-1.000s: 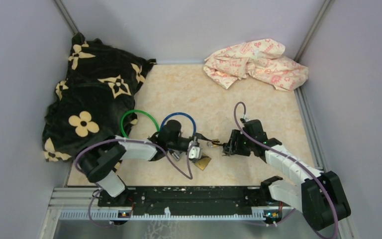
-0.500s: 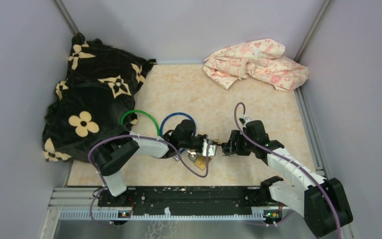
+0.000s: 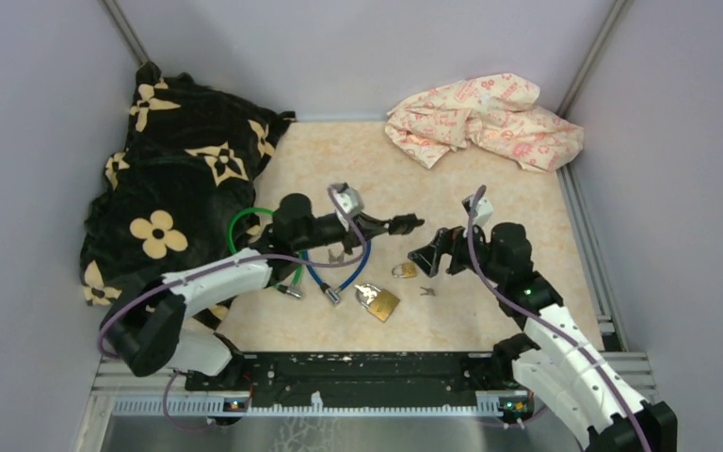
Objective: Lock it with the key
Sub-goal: Pick up the lock from the center of the board.
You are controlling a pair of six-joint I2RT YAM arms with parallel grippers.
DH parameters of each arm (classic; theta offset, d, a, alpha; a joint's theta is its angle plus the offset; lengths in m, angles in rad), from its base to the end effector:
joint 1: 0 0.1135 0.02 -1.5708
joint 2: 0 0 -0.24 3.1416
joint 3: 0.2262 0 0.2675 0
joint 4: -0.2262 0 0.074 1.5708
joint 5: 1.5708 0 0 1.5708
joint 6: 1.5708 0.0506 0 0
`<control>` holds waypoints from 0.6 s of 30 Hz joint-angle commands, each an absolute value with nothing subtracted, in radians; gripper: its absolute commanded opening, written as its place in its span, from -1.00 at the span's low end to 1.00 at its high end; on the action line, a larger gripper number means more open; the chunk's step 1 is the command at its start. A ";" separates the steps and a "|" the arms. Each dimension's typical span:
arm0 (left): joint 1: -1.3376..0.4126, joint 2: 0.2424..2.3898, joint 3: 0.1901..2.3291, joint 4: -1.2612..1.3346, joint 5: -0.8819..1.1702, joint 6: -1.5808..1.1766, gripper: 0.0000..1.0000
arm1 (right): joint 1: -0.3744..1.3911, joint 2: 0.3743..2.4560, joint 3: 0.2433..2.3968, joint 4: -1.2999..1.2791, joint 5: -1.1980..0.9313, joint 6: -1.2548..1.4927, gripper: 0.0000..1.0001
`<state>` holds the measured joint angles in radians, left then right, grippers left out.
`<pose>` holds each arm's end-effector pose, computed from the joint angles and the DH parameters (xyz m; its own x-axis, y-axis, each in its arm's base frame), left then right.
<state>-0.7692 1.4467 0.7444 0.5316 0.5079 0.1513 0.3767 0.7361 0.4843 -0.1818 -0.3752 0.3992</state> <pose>0.2304 -0.2573 0.2090 0.0229 0.1612 -0.9867 0.9596 0.2732 0.0669 0.1972 0.0980 0.2169 -0.6132 0.1464 -0.7763 -0.4484 0.7445 0.4946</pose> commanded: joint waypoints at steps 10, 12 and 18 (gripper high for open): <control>-0.706 1.023 0.482 1.140 0.616 -0.417 -1.00 | 0.373 0.759 0.508 0.670 -0.975 0.442 0.93; -0.706 0.990 0.468 1.160 0.634 -0.421 -1.00 | 0.374 0.817 0.553 0.654 -1.002 0.440 0.87; -0.706 0.972 0.444 1.174 0.618 -0.435 -1.00 | 0.466 0.947 0.607 0.788 -1.044 0.525 0.63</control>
<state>-0.7097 0.9936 0.4477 1.0294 0.6369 -0.3935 0.3954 0.9062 0.5354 0.6353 -0.9710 0.4816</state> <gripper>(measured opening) 0.066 0.836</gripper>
